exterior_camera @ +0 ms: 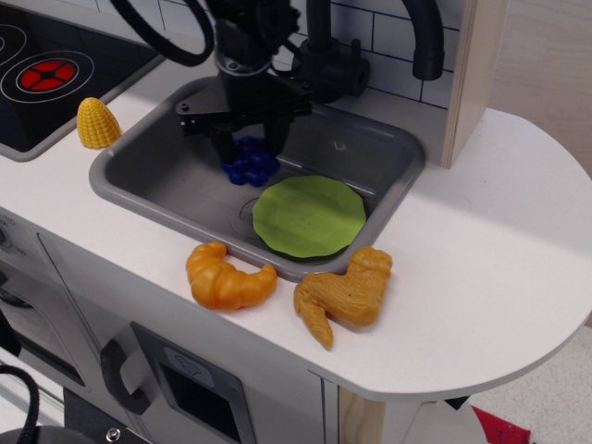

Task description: Take blueberries off plate sink

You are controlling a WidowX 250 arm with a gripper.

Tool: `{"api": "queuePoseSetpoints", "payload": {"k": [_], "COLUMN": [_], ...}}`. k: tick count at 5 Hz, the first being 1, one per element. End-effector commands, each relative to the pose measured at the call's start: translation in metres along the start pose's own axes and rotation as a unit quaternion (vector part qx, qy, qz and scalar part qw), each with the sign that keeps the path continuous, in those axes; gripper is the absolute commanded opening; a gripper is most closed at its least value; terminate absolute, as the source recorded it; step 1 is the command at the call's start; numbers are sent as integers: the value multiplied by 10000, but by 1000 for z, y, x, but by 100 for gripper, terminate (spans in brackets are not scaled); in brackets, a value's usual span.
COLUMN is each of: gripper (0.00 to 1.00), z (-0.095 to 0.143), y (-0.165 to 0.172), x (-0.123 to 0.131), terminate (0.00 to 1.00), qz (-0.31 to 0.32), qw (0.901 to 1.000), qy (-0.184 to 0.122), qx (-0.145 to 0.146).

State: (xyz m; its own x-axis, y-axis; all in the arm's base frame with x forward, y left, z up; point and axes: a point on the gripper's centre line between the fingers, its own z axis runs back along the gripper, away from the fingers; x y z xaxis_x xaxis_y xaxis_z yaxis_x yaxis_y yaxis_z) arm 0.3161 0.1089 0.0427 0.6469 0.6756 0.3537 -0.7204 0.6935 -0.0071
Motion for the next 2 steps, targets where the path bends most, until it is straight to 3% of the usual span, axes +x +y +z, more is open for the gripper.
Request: {"api": "queuePoseSetpoints", "payload": {"k": [1, 2], "gripper": [0, 0], "z": [-19, -32], "y": [6, 12], "x": [25, 40], "terminate": [0, 0], "qz": [-100, 44], "qw": [9994, 9991], "qy": [-294, -332], "qx": [176, 254]}}
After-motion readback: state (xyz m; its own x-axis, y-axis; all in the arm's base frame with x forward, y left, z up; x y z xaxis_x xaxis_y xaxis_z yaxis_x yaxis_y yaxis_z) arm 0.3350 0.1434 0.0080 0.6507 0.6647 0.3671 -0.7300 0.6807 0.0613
